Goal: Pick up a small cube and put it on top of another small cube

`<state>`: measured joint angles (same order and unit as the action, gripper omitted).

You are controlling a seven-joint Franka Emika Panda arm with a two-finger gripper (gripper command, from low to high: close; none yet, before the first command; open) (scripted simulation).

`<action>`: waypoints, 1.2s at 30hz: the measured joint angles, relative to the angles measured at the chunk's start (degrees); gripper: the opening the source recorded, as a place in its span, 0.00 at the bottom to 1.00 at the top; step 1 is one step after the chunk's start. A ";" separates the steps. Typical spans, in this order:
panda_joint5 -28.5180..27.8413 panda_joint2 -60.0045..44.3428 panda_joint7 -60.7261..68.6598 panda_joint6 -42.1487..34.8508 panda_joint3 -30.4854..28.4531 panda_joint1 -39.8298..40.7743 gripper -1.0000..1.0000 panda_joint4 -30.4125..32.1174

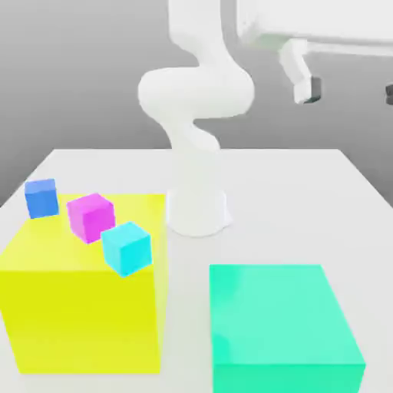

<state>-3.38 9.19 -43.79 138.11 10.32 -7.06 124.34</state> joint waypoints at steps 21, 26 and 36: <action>-11.50 -44.22 -3.36 10.57 3.13 -14.62 0.50 -9.18; -11.89 -45.67 -3.60 11.64 2.68 -14.99 0.00 -9.52; -7.87 -32.42 -1.11 3.13 2.40 -9.99 0.00 -5.16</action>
<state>-11.25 -23.23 -44.90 141.24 12.71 -17.05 119.18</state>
